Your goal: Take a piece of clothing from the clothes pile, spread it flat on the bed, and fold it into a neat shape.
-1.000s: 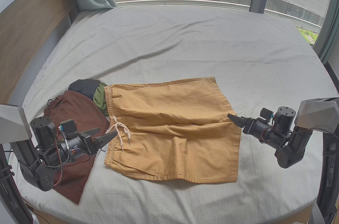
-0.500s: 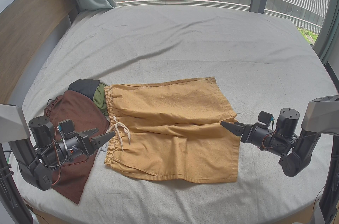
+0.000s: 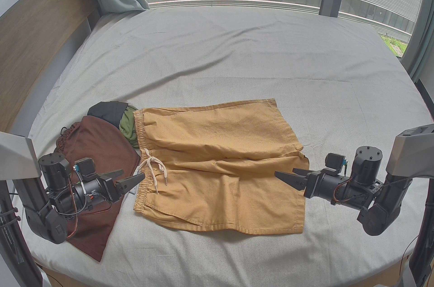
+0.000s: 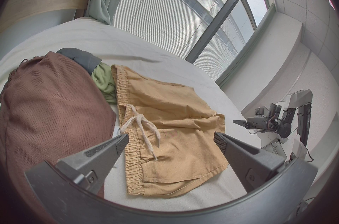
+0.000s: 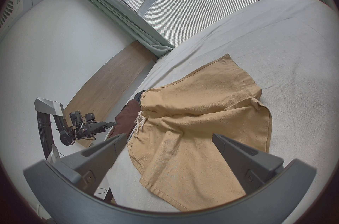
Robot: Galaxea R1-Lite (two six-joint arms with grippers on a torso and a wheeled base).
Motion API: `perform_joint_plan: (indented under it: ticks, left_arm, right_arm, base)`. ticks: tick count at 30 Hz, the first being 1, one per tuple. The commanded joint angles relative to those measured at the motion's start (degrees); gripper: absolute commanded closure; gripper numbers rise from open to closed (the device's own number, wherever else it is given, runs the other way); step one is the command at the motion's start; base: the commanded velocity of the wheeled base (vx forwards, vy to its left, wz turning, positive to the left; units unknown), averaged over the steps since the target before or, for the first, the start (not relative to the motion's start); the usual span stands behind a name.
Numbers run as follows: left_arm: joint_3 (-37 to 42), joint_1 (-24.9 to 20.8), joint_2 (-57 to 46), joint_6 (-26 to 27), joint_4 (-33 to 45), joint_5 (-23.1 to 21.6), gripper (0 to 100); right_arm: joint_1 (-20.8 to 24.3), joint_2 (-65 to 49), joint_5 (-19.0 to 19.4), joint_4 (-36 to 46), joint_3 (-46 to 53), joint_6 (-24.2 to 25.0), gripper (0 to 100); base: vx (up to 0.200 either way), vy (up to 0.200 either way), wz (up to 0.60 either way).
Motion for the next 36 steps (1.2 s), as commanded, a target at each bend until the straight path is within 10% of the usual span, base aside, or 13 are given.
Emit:
perform_joint_plan:
  ticks: [1,36]
  left_arm:
    - [-0.07,1.12,3.60,0.08,-0.01,-0.45,0]
    - [-1.48,0.07,18.63,1.13,-0.01,0.08,0]
  right_arm:
    - [0.14,-0.26,0.04,-0.04,0.47,0.03,0]
    - [0.05,0.44,0.04,-0.04,0.38,0.03,0]
  base:
    - [0.000,0.000,0.00]
    - [0.000,0.000,0.00]
